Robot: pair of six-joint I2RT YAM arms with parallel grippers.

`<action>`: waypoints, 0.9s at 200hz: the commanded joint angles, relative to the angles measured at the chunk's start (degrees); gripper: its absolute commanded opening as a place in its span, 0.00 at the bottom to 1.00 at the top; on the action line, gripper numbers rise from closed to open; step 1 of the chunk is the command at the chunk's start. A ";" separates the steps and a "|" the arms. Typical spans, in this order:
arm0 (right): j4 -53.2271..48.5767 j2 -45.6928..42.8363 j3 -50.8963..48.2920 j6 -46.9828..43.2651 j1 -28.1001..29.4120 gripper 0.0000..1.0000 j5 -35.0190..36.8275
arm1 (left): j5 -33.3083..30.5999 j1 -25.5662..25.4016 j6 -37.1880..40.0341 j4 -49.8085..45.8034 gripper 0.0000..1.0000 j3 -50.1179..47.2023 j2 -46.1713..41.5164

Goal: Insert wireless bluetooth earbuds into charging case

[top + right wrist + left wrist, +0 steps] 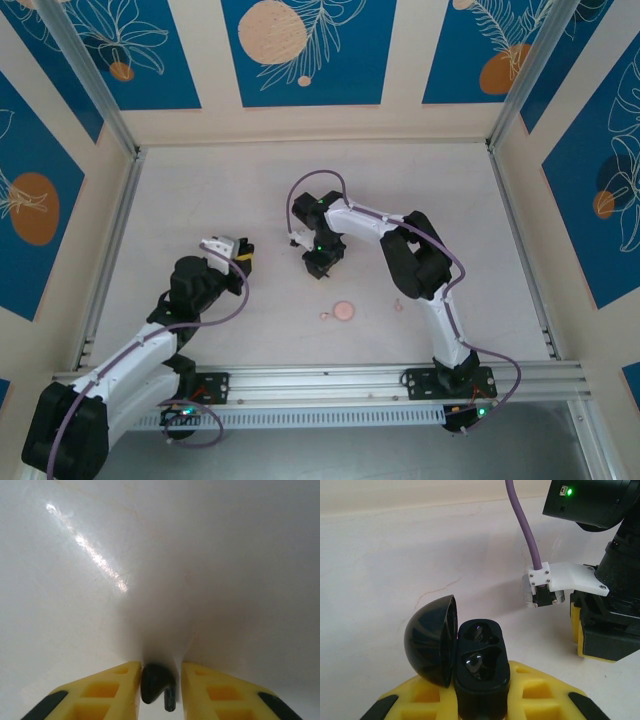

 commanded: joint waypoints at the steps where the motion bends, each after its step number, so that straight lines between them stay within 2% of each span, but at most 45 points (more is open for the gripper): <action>1: -0.45 1.45 1.08 0.25 0.74 0.25 0.78 | 0.75 0.76 0.46 0.75 0.12 1.91 0.09; 53: 3.09 -2.06 -1.92 0.84 0.96 0.19 2.26 | 1.63 0.71 0.64 0.58 0.12 1.91 0.18; 104: 9.71 -7.42 -7.56 2.72 0.78 0.19 2.24 | 4.05 0.62 0.91 1.14 0.10 2.87 2.59; 180: 26.51 -18.08 -22.05 7.15 -1.26 0.19 -0.14 | 8.67 -0.92 -0.92 7.32 0.08 4.96 10.33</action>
